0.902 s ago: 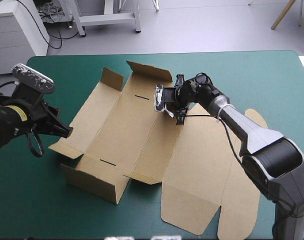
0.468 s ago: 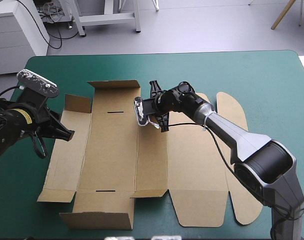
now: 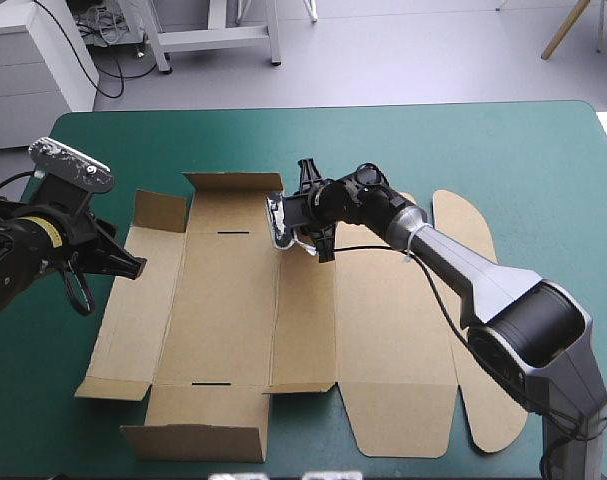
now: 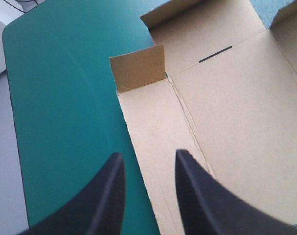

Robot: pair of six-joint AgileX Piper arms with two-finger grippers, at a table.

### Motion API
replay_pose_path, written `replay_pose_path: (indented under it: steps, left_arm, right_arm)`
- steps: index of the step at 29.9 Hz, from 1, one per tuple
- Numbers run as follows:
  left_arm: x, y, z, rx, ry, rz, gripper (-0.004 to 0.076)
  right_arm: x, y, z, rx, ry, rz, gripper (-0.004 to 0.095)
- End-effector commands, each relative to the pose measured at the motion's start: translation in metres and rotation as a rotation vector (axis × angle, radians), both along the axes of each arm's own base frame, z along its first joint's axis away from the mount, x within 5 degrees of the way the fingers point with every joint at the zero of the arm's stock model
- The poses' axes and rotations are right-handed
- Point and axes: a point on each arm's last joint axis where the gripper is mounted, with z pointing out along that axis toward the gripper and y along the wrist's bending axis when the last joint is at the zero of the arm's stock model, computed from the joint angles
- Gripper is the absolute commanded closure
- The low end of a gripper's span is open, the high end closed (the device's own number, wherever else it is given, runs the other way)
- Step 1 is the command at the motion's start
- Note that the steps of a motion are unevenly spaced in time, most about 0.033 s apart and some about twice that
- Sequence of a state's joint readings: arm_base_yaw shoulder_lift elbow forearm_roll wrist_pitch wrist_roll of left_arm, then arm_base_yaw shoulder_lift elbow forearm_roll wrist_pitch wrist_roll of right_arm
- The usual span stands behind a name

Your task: Fold the box

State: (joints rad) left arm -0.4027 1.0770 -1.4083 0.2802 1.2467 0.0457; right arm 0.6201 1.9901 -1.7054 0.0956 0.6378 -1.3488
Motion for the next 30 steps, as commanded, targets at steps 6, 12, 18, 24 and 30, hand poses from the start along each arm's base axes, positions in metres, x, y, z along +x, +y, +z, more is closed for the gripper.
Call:
replay_pose_path:
  steps: [6, 12, 18, 24, 30]
  left_arm:
    - [-0.007, 0.008, 0.007, 0.03, -0.007, 0.047, 0.0479]
    - [-0.006, 0.012, 0.008, 0.078, -0.026, 0.065, 0.0481]
    - [-0.006, 0.012, 0.009, 0.079, -0.038, 0.063, 0.0504]
    - [-0.006, 0.012, 0.009, 0.079, -0.036, 0.064, 0.053]
    - [-0.006, 0.012, 0.008, 0.076, -0.027, 0.063, 0.0535]
  right_arm:
    - [-0.01, -0.009, 0.069, 0.258, -0.067, -0.169, 0.0359]
    - [-0.029, -0.029, 0.111, 0.497, 0.036, -0.439, 0.0514]
    - [-0.052, -0.056, 0.143, 0.549, 0.062, -0.613, 0.0806]
    - [-0.075, -0.082, 0.159, 0.489, 0.104, -0.755, 0.0927]
    - [-0.091, -0.116, 0.17, 0.452, 0.092, -1.018, 0.0927]
